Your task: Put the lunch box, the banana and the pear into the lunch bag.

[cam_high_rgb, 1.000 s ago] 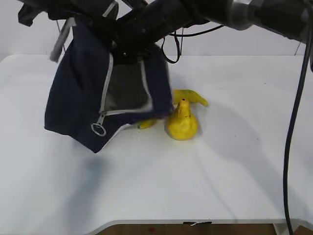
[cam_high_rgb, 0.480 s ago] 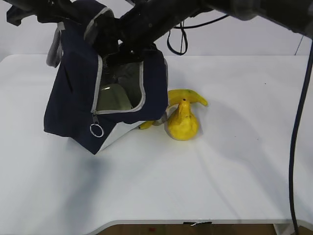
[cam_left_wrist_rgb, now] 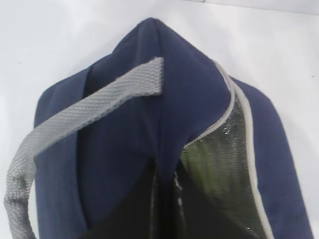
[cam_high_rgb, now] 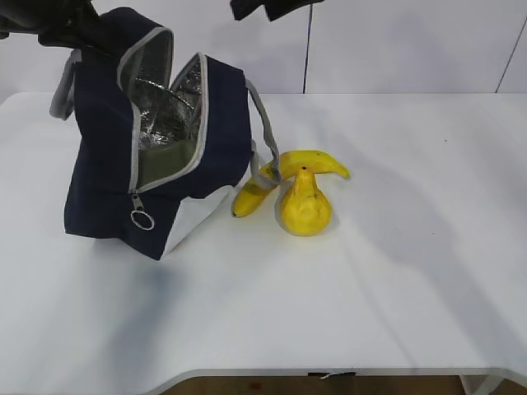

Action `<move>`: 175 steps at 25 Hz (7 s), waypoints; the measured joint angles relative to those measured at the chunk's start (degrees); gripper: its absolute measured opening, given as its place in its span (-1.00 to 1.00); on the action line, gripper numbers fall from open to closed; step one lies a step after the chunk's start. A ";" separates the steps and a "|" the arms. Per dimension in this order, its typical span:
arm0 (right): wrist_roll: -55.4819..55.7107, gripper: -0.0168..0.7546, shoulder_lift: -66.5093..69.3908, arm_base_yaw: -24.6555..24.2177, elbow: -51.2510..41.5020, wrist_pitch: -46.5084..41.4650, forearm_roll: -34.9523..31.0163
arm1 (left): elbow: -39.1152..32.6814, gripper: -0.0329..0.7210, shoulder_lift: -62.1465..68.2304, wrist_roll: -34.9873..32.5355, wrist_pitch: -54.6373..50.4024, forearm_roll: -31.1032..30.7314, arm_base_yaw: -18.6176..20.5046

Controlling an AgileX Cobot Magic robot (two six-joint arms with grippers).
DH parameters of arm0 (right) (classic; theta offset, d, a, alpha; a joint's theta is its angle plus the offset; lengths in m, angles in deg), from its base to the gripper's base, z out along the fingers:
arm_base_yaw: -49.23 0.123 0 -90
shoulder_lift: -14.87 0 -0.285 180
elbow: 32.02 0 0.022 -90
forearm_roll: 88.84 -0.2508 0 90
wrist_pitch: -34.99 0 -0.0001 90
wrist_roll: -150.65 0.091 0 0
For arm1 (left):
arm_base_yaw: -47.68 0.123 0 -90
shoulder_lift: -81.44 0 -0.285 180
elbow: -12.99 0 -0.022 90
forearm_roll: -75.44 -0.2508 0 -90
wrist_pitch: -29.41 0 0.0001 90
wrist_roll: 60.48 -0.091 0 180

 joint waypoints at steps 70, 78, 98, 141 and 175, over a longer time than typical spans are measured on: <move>-68.01 0.49 13.19 -9.97 -18.81 12.21 -3.11 | 0.14 -0.93 0.00 0.00 0.00 -2.57 2.25; -68.63 0.42 14.47 -9.97 -18.81 12.65 -4.01 | 0.14 -0.93 0.00 0.00 0.09 -2.57 2.25; -68.65 -0.15 14.83 -9.97 -18.44 10.92 -4.36 | 0.14 -0.93 0.00 0.00 0.45 -2.57 2.25; -45.73 -0.16 6.63 -27.58 -16.56 1.68 -36.39 | 0.14 -0.93 0.00 0.00 0.83 1.52 2.25; 4.28 -0.16 -6.15 -19.10 -16.56 0.50 -24.30 | 0.14 -0.93 0.00 0.00 1.44 4.02 2.25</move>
